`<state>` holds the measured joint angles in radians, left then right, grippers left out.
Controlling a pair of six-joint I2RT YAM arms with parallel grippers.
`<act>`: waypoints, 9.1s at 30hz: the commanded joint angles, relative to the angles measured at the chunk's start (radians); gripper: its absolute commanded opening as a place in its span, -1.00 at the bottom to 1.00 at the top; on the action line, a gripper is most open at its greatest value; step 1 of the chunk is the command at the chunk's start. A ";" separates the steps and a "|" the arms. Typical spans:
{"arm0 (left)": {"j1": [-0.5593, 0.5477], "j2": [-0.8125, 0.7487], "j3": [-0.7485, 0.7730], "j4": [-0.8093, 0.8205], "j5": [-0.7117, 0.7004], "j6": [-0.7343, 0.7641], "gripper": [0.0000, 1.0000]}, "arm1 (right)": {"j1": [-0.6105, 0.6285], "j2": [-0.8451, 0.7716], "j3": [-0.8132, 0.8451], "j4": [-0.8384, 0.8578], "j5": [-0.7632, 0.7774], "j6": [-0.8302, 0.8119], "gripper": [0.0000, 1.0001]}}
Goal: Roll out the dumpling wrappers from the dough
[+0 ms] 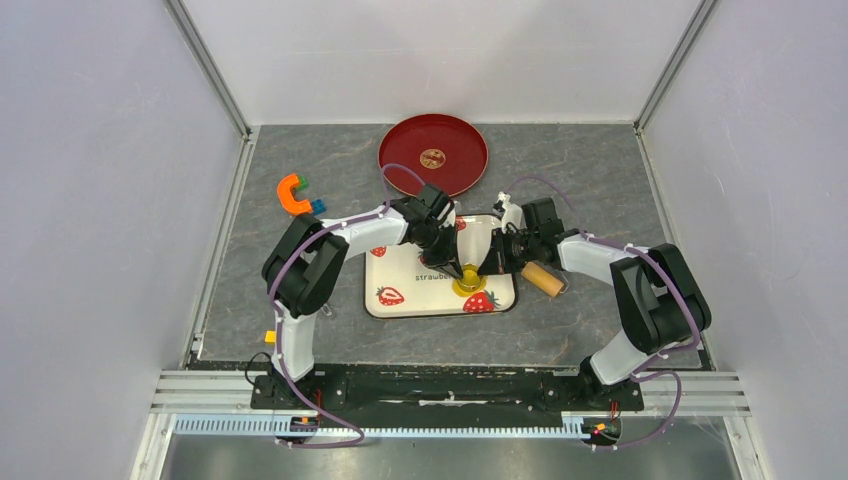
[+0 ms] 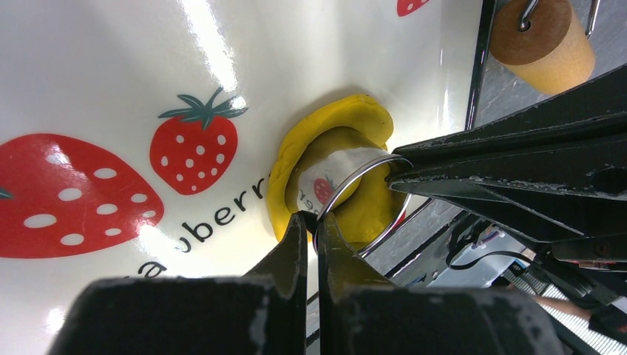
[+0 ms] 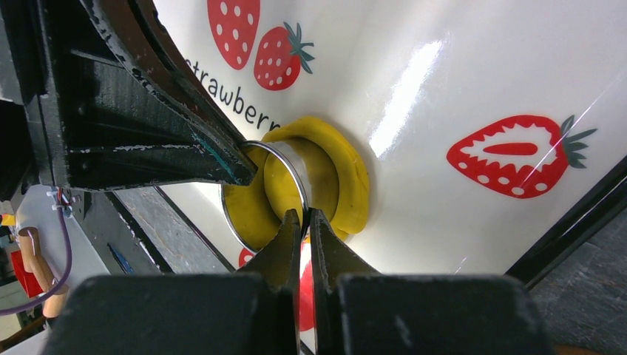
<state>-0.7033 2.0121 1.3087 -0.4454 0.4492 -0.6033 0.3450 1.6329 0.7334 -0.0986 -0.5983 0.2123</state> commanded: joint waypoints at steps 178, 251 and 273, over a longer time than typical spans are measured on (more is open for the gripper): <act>0.440 -0.232 -0.333 -0.186 -0.179 0.244 -0.96 | 0.068 0.240 0.299 -0.457 0.428 -0.196 -0.15; 0.438 -0.214 -0.312 -0.202 -0.175 0.254 -0.96 | 0.057 0.115 0.146 -0.504 0.348 -0.204 -0.12; 0.436 -0.216 -0.315 -0.202 -0.171 0.251 -0.96 | 0.121 0.242 0.057 -0.455 0.613 -0.145 -0.60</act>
<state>-0.2382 1.7481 1.0027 -0.6834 0.3447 -0.3904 0.4595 1.7012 0.9337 -0.4484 -0.1776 0.0776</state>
